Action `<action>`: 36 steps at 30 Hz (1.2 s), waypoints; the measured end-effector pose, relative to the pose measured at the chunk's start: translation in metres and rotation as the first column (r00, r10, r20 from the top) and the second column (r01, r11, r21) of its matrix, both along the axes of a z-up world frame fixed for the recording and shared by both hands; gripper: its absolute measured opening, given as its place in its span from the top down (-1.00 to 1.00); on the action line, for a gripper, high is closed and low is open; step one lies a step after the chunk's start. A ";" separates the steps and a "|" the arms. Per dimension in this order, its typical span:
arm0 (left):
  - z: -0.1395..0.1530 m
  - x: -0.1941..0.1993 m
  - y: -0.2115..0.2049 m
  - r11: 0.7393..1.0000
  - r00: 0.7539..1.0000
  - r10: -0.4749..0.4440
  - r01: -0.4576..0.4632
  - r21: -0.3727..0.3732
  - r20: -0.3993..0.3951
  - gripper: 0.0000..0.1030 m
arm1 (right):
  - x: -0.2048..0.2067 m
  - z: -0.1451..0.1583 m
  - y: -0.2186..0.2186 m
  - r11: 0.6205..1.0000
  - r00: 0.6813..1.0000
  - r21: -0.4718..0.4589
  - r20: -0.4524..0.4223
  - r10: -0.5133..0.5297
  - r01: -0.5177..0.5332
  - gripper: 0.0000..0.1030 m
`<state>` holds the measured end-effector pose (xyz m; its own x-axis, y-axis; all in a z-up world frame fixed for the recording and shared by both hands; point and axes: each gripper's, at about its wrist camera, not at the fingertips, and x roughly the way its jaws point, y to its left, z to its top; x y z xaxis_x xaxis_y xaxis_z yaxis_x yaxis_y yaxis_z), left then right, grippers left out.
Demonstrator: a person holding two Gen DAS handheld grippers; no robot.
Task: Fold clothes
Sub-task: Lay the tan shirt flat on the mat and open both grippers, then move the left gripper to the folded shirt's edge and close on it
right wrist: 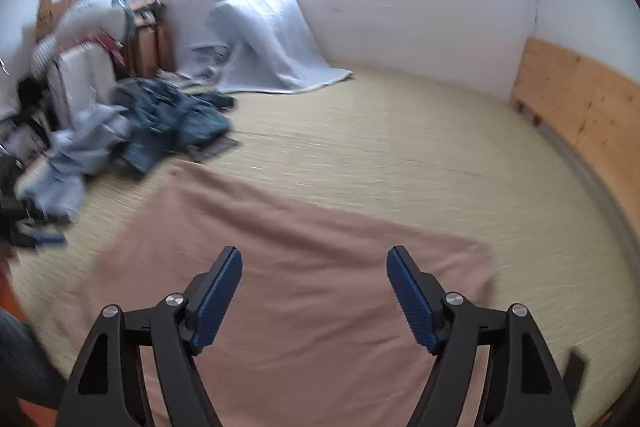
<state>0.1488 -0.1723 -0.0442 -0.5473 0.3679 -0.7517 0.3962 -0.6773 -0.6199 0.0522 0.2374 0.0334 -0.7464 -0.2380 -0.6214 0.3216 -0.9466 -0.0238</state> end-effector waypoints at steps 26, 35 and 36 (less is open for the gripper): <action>-0.034 0.027 0.029 0.987 0.998 -0.041 0.033 0.160 0.048 -0.68 | 0.033 -0.033 -0.111 0.968 0.970 -0.082 0.038 0.240 -0.237 -0.63; -0.046 0.039 0.045 0.942 0.998 -0.023 0.000 0.334 0.066 -0.68 | 0.035 -0.037 -0.113 0.966 0.968 -0.082 0.044 0.248 -0.244 -0.63; -0.047 0.040 0.047 0.941 0.998 -0.020 -0.004 0.337 0.066 -0.68 | 0.035 -0.037 -0.113 0.966 0.968 -0.082 0.044 0.249 -0.245 -0.63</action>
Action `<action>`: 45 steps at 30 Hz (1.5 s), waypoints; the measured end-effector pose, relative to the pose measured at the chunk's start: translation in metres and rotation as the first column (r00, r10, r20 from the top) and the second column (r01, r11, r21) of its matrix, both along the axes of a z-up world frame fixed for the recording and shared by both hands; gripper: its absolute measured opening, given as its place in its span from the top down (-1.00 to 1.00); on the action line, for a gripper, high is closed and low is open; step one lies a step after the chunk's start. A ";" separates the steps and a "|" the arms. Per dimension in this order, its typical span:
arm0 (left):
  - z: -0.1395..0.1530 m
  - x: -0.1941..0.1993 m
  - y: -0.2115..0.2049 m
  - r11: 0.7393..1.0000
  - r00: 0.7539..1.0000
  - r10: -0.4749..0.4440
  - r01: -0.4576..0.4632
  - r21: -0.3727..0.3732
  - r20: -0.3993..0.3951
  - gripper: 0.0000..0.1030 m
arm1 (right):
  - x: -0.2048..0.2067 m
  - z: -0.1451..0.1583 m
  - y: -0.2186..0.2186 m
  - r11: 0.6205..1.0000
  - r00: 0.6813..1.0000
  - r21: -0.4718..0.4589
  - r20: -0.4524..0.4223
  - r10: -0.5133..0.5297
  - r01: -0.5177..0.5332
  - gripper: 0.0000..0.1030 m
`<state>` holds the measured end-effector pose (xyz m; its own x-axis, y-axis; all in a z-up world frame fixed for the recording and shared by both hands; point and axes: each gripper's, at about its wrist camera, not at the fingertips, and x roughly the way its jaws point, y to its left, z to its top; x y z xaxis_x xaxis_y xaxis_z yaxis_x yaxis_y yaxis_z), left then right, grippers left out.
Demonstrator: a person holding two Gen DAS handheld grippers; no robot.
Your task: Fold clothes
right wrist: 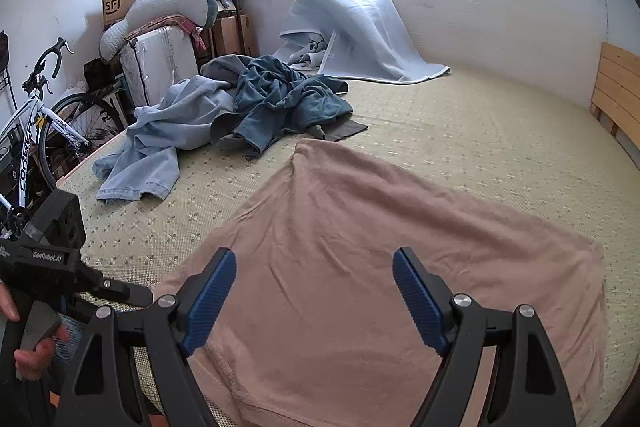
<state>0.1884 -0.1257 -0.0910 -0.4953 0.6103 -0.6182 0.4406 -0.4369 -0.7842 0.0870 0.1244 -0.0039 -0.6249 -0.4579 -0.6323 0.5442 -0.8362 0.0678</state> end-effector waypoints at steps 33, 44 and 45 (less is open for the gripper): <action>0.026 0.020 -0.003 0.993 0.993 0.113 -0.112 -0.043 0.023 0.98 | 0.088 -0.062 -0.112 0.905 0.936 0.263 -0.018 0.350 -0.334 -0.63; 0.039 0.024 0.000 0.994 0.994 0.106 -0.105 0.003 -0.016 0.99 | 0.087 -0.096 -0.150 0.871 0.937 0.403 -0.078 0.340 -0.283 -0.63; 0.040 0.024 0.001 0.994 0.994 0.106 -0.106 0.004 -0.019 0.99 | 0.085 -0.097 -0.152 0.872 0.940 0.406 -0.082 0.332 -0.273 -0.63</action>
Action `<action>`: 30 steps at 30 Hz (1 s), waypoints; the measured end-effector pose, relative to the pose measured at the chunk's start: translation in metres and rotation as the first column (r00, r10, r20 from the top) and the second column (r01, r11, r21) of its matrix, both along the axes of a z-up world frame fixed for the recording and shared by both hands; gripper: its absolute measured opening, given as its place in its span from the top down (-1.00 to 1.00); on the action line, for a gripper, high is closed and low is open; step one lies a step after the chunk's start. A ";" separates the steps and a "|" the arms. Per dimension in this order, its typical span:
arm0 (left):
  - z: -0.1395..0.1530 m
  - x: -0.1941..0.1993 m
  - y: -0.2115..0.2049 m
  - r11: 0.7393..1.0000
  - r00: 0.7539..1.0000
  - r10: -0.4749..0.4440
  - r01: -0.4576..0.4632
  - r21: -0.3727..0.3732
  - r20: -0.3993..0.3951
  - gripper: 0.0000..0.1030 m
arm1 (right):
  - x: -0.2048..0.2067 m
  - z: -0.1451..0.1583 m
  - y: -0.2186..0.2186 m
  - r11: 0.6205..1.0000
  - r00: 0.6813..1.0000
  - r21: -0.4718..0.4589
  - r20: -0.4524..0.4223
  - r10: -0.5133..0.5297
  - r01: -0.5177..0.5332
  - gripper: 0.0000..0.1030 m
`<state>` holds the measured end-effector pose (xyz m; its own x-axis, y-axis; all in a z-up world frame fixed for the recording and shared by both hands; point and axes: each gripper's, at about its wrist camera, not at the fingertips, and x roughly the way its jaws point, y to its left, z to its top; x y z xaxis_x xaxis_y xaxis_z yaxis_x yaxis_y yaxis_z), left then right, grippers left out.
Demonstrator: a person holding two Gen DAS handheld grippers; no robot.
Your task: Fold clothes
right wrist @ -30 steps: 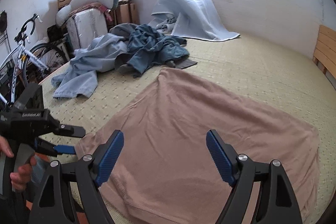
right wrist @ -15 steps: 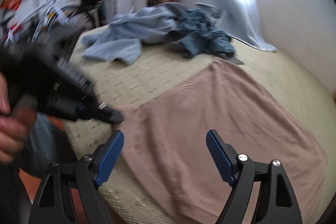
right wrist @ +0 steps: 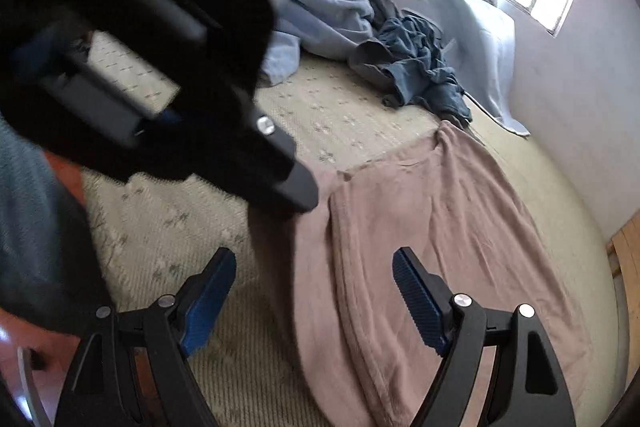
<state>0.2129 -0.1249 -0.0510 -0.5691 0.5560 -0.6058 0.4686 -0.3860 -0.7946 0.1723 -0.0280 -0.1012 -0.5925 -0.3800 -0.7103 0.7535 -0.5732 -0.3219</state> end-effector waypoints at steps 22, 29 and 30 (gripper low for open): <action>-0.012 -0.002 -0.034 0.990 1.000 -0.002 0.004 0.143 -0.015 0.13 | -0.032 -0.002 -0.014 0.995 0.995 0.009 0.031 -0.098 0.098 0.92; 0.002 0.019 -0.039 0.979 0.994 -0.044 0.062 0.196 -0.096 -0.10 | -0.038 0.016 -0.006 0.993 0.991 -0.061 0.101 -0.093 0.099 0.92; 0.006 0.020 -0.039 0.978 0.993 -0.050 0.070 0.196 -0.105 -0.11 | -0.039 0.019 -0.004 0.992 0.990 -0.070 0.106 -0.097 0.105 0.92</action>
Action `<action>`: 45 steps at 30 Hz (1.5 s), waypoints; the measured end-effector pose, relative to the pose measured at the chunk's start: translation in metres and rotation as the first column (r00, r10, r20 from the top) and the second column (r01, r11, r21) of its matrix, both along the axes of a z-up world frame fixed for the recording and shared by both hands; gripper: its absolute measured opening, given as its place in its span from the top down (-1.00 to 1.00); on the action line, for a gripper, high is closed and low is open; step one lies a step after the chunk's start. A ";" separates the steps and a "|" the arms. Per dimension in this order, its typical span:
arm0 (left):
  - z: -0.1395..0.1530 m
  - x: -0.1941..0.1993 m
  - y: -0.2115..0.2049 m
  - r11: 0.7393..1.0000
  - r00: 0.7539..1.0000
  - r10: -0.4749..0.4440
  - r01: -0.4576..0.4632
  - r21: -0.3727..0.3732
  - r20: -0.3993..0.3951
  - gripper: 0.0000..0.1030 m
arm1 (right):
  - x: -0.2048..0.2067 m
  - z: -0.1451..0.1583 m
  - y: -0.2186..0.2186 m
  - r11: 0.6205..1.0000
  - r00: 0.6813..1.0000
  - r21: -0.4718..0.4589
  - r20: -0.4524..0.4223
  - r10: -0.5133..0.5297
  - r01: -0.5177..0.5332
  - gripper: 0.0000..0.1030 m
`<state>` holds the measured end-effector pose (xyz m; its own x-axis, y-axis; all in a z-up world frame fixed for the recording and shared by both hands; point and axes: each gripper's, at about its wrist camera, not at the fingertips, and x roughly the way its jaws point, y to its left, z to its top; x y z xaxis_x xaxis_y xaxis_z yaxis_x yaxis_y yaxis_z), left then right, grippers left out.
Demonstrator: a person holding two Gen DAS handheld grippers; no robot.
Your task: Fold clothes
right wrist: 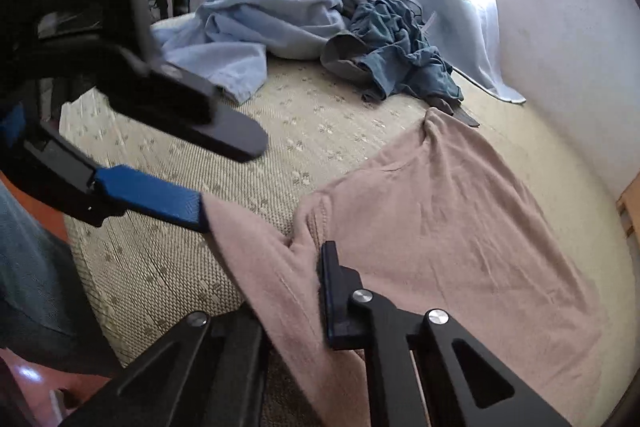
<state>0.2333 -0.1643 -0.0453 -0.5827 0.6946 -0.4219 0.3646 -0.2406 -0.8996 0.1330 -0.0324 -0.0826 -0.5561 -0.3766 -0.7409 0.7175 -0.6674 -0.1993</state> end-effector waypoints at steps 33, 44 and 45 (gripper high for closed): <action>-0.012 -0.211 0.021 0.962 0.983 -0.184 0.181 -0.202 0.005 -0.62 | -0.002 0.061 0.046 0.975 0.990 -0.213 0.137 -0.032 0.061 0.92; -0.029 -0.279 0.025 0.964 0.988 -0.152 0.144 -0.224 -0.020 -0.46 | 0.000 0.086 0.073 0.960 0.989 -0.269 0.143 -0.044 0.081 0.92; -0.029 -0.282 0.024 0.963 0.989 -0.145 0.137 -0.232 -0.019 -0.35 | 0.001 0.088 0.074 0.960 0.989 -0.268 0.141 -0.043 0.080 0.92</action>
